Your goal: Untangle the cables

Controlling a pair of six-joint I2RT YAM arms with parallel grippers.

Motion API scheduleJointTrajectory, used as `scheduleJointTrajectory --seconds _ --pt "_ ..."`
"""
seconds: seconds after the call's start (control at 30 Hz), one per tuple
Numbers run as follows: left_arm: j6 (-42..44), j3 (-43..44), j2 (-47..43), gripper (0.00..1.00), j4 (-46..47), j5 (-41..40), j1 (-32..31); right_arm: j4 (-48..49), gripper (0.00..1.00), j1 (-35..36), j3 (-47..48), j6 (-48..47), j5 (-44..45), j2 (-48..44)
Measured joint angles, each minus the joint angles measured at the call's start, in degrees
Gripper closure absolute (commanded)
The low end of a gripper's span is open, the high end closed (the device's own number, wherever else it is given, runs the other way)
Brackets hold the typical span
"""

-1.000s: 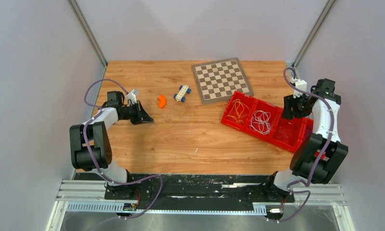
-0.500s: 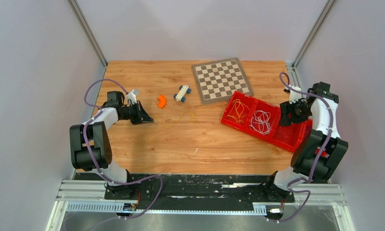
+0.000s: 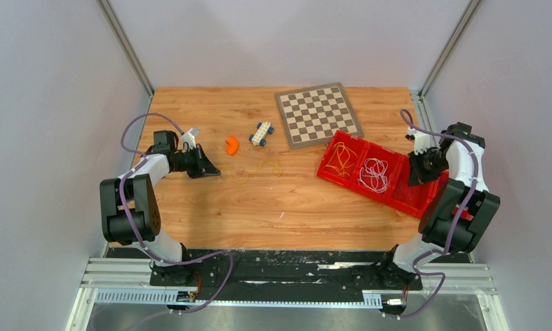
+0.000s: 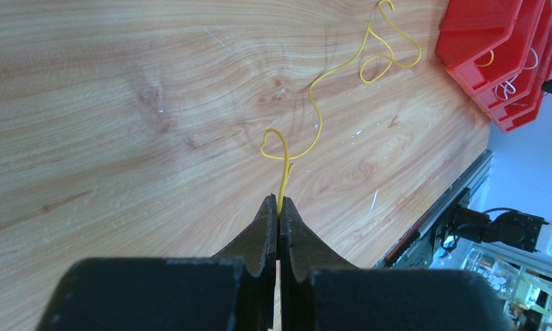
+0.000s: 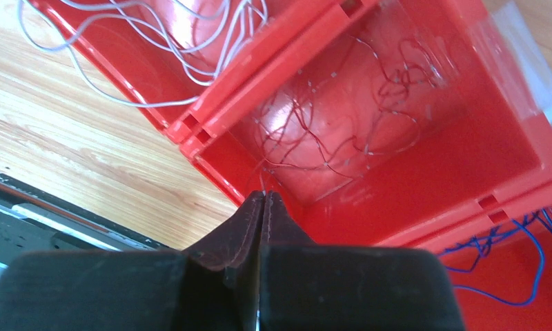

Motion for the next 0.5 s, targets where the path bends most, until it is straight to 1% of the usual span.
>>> scheduleJointTrajectory --seconds 0.27,0.37,0.5 --pt "0.0 0.0 0.2 1.0 0.5 0.2 0.0 -0.4 1.0 -5.1 -0.6 -2.6 1.6 -0.1" --pt "0.0 0.0 1.0 1.0 0.5 0.5 0.0 -0.4 1.0 -4.6 -0.6 -2.4 0.9 1.2" --pt "0.0 0.0 2.2 1.0 0.3 0.9 0.0 0.1 1.0 -1.8 -0.5 -1.0 -0.9 5.9"
